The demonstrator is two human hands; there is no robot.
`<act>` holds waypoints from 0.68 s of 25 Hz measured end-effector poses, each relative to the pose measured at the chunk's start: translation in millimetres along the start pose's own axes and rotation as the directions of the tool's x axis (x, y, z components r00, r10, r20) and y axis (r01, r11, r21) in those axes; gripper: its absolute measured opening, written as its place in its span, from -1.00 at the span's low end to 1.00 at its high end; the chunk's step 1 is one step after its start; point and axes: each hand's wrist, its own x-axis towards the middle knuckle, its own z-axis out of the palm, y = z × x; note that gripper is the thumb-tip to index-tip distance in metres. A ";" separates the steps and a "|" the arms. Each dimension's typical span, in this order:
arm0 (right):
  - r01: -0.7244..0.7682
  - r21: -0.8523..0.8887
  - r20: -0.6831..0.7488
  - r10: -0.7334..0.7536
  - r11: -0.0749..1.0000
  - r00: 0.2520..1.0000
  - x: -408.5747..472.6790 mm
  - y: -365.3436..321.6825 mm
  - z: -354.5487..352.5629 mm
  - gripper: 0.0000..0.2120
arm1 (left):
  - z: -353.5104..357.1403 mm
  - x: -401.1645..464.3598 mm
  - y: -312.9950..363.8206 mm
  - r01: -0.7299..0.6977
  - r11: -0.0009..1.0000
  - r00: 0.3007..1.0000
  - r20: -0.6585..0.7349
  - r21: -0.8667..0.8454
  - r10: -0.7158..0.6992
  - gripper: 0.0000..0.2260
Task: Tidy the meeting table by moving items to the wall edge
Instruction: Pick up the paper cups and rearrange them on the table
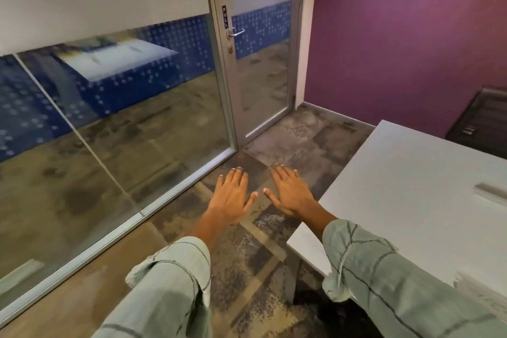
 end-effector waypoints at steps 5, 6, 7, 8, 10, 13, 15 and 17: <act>-0.189 0.008 -0.013 0.189 0.982 0.982 83.8 51.8 23.4 -0.30 | 26.0 115.0 -45.5 -0.111 0.992 0.992 0.056 -0.063 0.114 -0.36; -0.228 0.003 -0.020 0.228 0.974 0.974 101.7 62.3 29.3 -0.30 | 32.0 142.6 -53.5 -0.147 0.987 0.986 0.063 -0.063 0.151 -0.37; -0.271 -0.005 -0.025 0.270 0.963 0.962 121.0 72.9 34.7 -0.30 | 36.9 172.8 -61.1 -0.186 0.981 0.980 0.061 -0.058 0.190 -0.37; -0.316 0.003 -0.025 0.316 0.949 0.949 138.4 81.9 38.7 -0.30 | 41.3 200.9 -68.1 -0.226 0.973 0.972 0.059 -0.052 0.229 -0.37; -0.413 0.029 0.001 0.413 0.910 0.911 173.7 100.2 42.7 -0.30 | 45.6 262.6 -81.4 -0.317 0.947 0.945 0.072 -0.048 0.320 -0.36; -0.530 0.043 -0.028 0.532 0.847 0.846 216.3 129.3 46.6 -0.29 | 44.7 347.9 -90.7 -0.402 0.915 0.911 0.080 -0.040 0.404 -0.35; -0.588 0.066 -0.014 0.590 0.806 0.807 242.3 154.1 43.2 -0.29 | 39.7 403.7 -85.5 -0.441 0.894 0.890 0.089 -0.082 0.447 -0.36; -0.649 0.057 -0.044 0.651 0.759 0.757 267.1 184.9 42.2 -0.28 | 39.8 453.3 -74.1 -0.526 0.847 0.846 0.055 -0.083 0.531 -0.37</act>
